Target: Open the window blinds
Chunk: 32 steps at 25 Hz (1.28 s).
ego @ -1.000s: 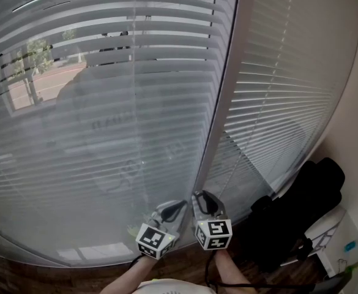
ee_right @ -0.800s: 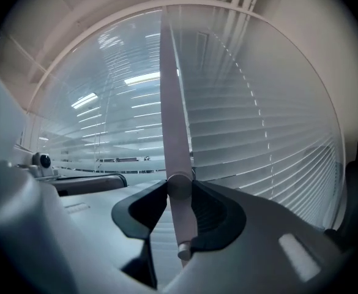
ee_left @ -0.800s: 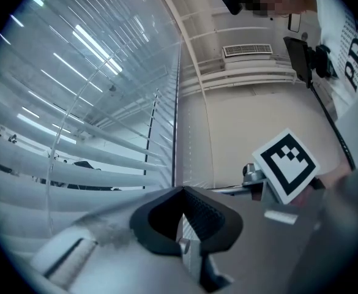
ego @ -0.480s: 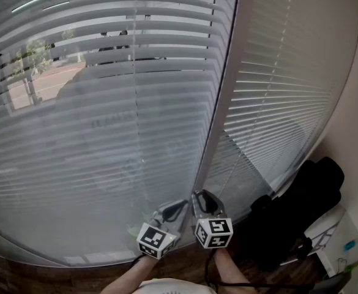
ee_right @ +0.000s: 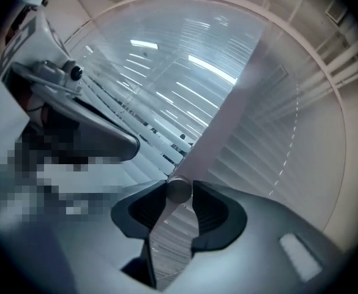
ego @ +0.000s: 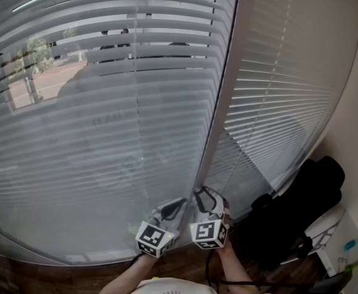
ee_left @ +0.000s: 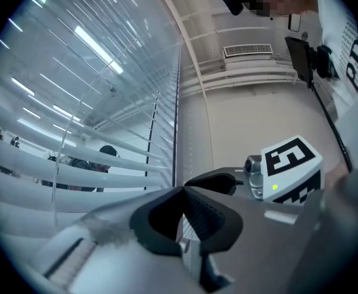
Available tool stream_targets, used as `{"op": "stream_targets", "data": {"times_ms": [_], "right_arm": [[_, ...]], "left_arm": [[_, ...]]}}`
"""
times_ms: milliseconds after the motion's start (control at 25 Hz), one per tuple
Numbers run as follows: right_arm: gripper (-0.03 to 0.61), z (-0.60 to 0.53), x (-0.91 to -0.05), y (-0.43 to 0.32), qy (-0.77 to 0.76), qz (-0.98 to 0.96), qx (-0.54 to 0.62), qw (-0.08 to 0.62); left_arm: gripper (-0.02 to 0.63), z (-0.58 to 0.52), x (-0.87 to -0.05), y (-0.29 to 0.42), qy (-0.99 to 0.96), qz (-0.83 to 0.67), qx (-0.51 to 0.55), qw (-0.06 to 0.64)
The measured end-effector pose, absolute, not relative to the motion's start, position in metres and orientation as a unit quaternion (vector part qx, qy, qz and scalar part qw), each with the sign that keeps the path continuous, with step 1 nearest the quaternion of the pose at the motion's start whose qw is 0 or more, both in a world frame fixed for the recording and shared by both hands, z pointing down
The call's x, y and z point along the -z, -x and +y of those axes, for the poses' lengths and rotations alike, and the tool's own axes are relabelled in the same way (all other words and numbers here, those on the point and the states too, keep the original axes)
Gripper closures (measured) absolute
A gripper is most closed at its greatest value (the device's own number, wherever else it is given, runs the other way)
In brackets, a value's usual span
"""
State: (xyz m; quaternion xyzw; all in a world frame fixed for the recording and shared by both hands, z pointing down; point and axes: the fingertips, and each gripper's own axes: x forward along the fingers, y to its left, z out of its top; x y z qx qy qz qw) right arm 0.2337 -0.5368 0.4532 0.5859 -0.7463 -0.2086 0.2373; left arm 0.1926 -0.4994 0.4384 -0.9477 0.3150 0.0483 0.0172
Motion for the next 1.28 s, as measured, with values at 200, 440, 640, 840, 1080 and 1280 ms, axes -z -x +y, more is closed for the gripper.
{"op": "stream_targets", "data": {"times_ms": [200,440,640,840,1080,1280], "right_arm": [[0.443,-0.5383,-0.4553,-0.2317,-0.577,-0.730,0.246,0.270],[0.445,-0.5386,-0.4585,-0.2321,-0.581,-0.733,0.242,0.257],[0.446,-0.5384,-0.4540,-0.2328,-0.589,-0.753,0.199,0.216],[0.446,-0.5388,-0.4533,-0.2360,-0.599,-0.771,0.145,0.163],[0.446,-0.5390,-0.4530,-0.2381,-0.603,-0.785,0.087,0.113],[0.446,-0.5385,-0.4526,-0.2404,-0.606,-0.789,0.058,0.085]], "left_arm": [[0.621,-0.4988,-0.4386,-0.1932,0.948,0.316,-0.043,0.020],[0.621,-0.5005,-0.4410,-0.1913,0.947,0.319,-0.046,0.013],[0.621,-0.5001,-0.4396,-0.1904,0.947,0.317,-0.043,0.015],[0.621,-0.4997,-0.4372,-0.1908,0.947,0.317,-0.046,0.016],[0.621,-0.5002,-0.4394,-0.1908,0.948,0.315,-0.043,0.016],[0.621,-0.4999,-0.4391,-0.1910,0.948,0.316,-0.043,0.019]]}}
